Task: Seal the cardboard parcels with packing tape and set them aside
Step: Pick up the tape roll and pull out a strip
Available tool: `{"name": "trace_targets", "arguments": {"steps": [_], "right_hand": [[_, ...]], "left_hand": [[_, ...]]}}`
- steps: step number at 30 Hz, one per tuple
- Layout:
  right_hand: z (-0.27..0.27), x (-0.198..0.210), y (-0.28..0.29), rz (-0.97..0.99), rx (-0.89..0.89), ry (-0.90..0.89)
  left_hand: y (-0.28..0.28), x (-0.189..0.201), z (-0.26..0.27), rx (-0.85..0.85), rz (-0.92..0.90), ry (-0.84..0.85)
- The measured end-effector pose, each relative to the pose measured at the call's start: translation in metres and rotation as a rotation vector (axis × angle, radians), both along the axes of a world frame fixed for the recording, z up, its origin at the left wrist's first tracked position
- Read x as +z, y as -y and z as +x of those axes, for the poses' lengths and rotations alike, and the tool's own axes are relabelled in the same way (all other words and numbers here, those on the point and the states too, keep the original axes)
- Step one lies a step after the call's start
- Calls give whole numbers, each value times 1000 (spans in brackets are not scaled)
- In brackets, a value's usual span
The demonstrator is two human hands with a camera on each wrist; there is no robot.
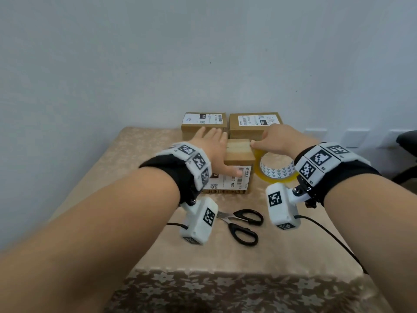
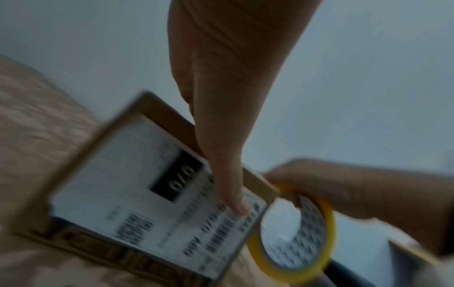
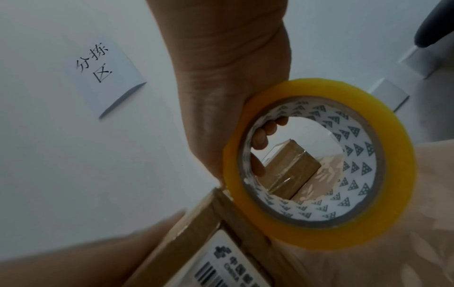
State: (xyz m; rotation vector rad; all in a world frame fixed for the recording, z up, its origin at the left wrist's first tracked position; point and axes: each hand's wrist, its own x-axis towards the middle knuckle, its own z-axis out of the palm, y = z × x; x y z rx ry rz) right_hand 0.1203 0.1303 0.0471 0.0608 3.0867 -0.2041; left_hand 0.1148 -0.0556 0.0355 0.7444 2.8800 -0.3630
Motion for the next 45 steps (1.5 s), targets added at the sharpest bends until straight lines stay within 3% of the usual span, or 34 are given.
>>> {"name": "trace_targets", "arguments": {"steps": [4, 9, 15, 18, 21, 25, 29, 34, 41, 45], "right_hand": [[-1, -3, -1, 5, 2, -32], [7, -2, -1, -93, 5, -150], [21, 62, 12, -587, 15, -577], [21, 87, 37, -625, 80, -575], [18, 86, 61, -495, 98, -517], [12, 86, 82, -382, 145, -495], [8, 89, 97, -375, 168, -428], [9, 93, 59, -48, 95, -263], [17, 79, 27, 44, 77, -81], [13, 56, 25, -2, 74, -3]], "left_hand": [[-31, 0, -6, -82, 128, 82], [-23, 2, -10, -65, 368, 95], [13, 7, -7, 40, 1163, 295], [19, -8, 0, 117, 1374, 379], [26, -10, 5, 134, 1399, 434], [35, 12, 4, -29, 1322, 425], [48, 12, 1, -26, 1249, 423], [70, -3, -5, 113, 1204, 373], [66, -2, -10, 132, 1216, 415], [69, -6, -9, 152, 1258, 452]]}}
